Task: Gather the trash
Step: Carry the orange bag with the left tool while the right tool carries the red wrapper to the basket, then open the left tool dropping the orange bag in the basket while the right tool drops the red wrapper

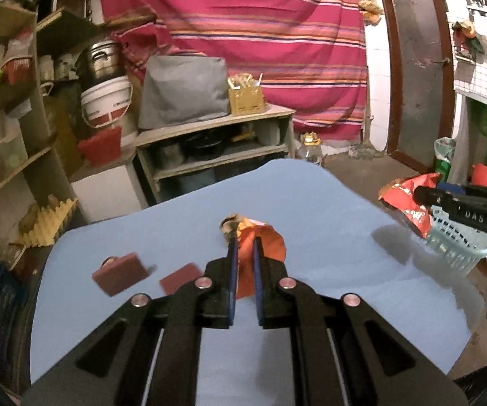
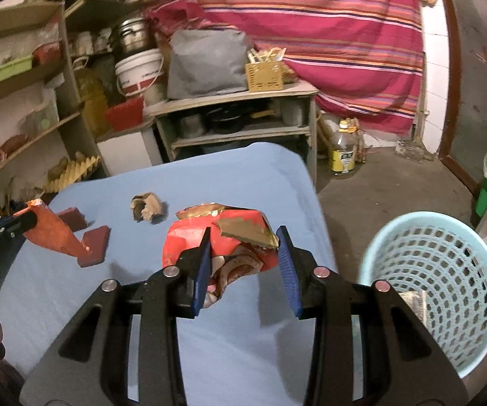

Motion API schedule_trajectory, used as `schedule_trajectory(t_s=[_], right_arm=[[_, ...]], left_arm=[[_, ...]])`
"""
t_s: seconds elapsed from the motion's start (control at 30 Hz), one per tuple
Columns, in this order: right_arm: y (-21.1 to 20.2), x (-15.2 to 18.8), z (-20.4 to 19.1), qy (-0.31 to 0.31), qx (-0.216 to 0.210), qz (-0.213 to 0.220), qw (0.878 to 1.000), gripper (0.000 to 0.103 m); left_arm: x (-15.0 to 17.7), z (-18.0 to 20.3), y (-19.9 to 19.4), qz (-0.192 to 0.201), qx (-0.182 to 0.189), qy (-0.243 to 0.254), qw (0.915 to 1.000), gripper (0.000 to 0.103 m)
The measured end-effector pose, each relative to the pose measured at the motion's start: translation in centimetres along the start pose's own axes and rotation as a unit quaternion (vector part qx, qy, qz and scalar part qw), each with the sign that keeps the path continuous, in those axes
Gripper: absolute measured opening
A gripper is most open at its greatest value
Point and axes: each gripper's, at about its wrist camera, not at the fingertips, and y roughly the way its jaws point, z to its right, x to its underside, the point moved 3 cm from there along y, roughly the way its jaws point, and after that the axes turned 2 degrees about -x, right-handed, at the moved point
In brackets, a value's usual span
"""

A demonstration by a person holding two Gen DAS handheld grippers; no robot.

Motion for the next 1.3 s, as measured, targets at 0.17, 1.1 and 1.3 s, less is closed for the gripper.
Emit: schedule_trajectory(t_s=[0.17,1.1,1.3], right_arm=[[-2.4,0.0,3.4,0.02,0.017,0.017,0.999,0.037],[-10.7,3.6,23.1,0.146,0.154,0.036,0.977,0.037],[-9.9,4.1,23.5,0.144,0.159,0.021,0.976,0.037]], left_arm=[[-1.7,3.3,-0.1,0.006,0.021,0.0,0.9998,0.009],[-9.0,30.7,4.8,-0.007,0.215,0.04,0.9757,0.01],[-7.3,32.7,9.5,-0.059,0.225,0.025,0.9722,0.01]])
